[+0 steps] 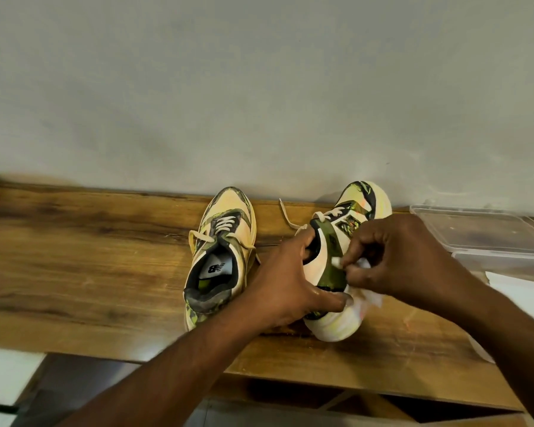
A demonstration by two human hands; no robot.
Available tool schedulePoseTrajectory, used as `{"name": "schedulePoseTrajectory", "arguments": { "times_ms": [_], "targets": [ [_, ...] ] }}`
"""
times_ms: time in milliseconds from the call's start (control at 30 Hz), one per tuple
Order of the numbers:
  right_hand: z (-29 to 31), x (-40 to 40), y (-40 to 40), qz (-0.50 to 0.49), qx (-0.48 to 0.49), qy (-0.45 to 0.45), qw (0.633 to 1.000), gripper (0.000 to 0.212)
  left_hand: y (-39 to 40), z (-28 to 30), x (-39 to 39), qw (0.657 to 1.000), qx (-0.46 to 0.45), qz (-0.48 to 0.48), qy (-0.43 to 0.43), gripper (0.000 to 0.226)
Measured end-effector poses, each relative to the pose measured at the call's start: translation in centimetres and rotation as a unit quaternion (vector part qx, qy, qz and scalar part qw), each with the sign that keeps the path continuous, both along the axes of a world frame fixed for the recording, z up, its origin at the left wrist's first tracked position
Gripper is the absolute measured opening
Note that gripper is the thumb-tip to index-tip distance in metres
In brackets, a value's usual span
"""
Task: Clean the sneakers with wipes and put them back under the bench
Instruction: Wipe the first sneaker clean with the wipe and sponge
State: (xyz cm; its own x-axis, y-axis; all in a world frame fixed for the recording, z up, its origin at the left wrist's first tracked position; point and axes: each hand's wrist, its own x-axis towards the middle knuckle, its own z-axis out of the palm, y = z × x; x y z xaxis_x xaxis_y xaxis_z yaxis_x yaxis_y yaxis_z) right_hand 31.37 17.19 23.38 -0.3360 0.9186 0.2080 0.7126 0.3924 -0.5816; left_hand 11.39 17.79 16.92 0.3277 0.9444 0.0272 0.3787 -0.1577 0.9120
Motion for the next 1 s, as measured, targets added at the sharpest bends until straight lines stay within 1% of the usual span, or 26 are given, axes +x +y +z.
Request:
{"name": "schedulePoseTrajectory", "arguments": {
  "times_ms": [67,100,133,167,200,267,300,333,367,433,467,533,567,600,667,700,733,800,833,867,933,1000],
  "targets": [
    [-0.7,-0.3,0.0,-0.054,0.084,0.003,0.995,0.021,0.0,0.1,0.2,1.000,-0.001,0.008,0.001,0.084],
    [-1.2,-0.8,0.0,-0.072,0.110,0.013,0.991,0.019,0.1,0.0,0.2,1.000,0.001,0.009,0.001,0.086],
    [-1.5,-1.4,0.0,-0.081,0.117,0.027,0.989,0.018,0.1,0.0,0.2,1.000,0.000,0.009,0.004,0.086],
    [-1.7,-1.7,-0.1,-0.074,0.110,0.039,0.990,0.017,0.1,-0.1,0.2,1.000,-0.002,0.007,0.009,0.085],
    [-1.5,-1.8,-0.3,-0.047,0.086,0.049,0.994,0.018,0.1,0.0,0.1,1.000,-0.002,0.008,0.011,0.084],
    [-0.7,-1.7,-0.6,0.026,-0.011,0.061,0.998,0.022,0.0,0.1,-0.1,1.000,-0.002,0.008,0.008,0.083],
    [-0.1,-1.4,-0.6,0.047,-0.049,0.053,0.996,0.024,-0.1,0.2,-0.1,1.000,0.000,0.007,0.008,0.084],
    [0.1,-1.0,-0.4,0.046,-0.049,0.038,0.997,0.025,0.0,0.2,-0.2,1.000,0.000,0.006,0.008,0.086],
    [0.0,-0.7,-0.2,0.022,-0.015,0.023,0.999,0.024,0.0,0.2,-0.2,1.000,-0.004,0.004,0.008,0.088],
    [-0.7,-0.5,0.5,-0.049,0.083,0.012,0.995,0.019,0.1,0.2,0.0,1.000,-0.010,0.002,0.014,0.091],
    [-1.2,-0.8,0.6,-0.087,0.107,0.030,0.990,0.018,0.0,0.2,0.2,1.000,-0.007,0.002,0.020,0.091],
    [-1.8,-1.9,0.6,-0.134,0.105,0.094,0.981,0.019,-0.2,0.3,0.5,0.999,0.005,0.001,0.035,0.091],
    [-1.9,-2.4,0.6,-0.129,0.096,0.113,0.981,0.019,-0.3,0.3,0.6,0.999,0.012,0.000,0.041,0.090],
    [-1.7,-2.7,0.6,-0.102,0.076,0.121,0.985,0.019,-0.4,0.3,0.6,0.999,0.015,0.001,0.046,0.089],
    [-0.9,-2.2,0.6,-0.032,0.006,0.124,0.992,0.016,-0.4,0.2,0.6,0.999,0.012,0.002,0.044,0.085],
    [-0.6,-1.7,0.8,-0.015,-0.017,0.117,0.993,0.015,-0.3,0.1,0.5,0.999,0.009,0.003,0.041,0.084],
    [-0.5,-1.1,1.1,-0.024,-0.012,0.101,0.994,0.015,-0.3,0.1,0.6,0.999,0.004,0.002,0.039,0.085],
    [-1.0,-0.5,1.8,-0.089,0.067,0.066,0.992,0.016,-0.4,0.4,0.9,0.999,0.003,-0.003,0.043,0.094],
    [-1.4,-0.8,2.0,-0.120,0.100,0.064,0.986,0.017,-0.5,0.4,1.1,0.999,0.009,-0.007,0.046,0.098],
    [-1.6,-1.2,2.1,-0.135,0.111,0.079,0.981,0.017,-0.5,0.4,1.2,0.999,0.018,-0.011,0.050,0.101],
    [-1.4,-2.1,2.0,-0.117,0.096,0.114,0.982,0.017,-0.6,0.3,1.3,0.998,0.029,-0.011,0.052,0.104],
    [-0.8,-1.8,1.7,-0.062,0.037,0.108,0.992,0.017,-0.5,0.2,0.9,0.999,0.017,-0.009,0.045,0.103]
  ]
}}
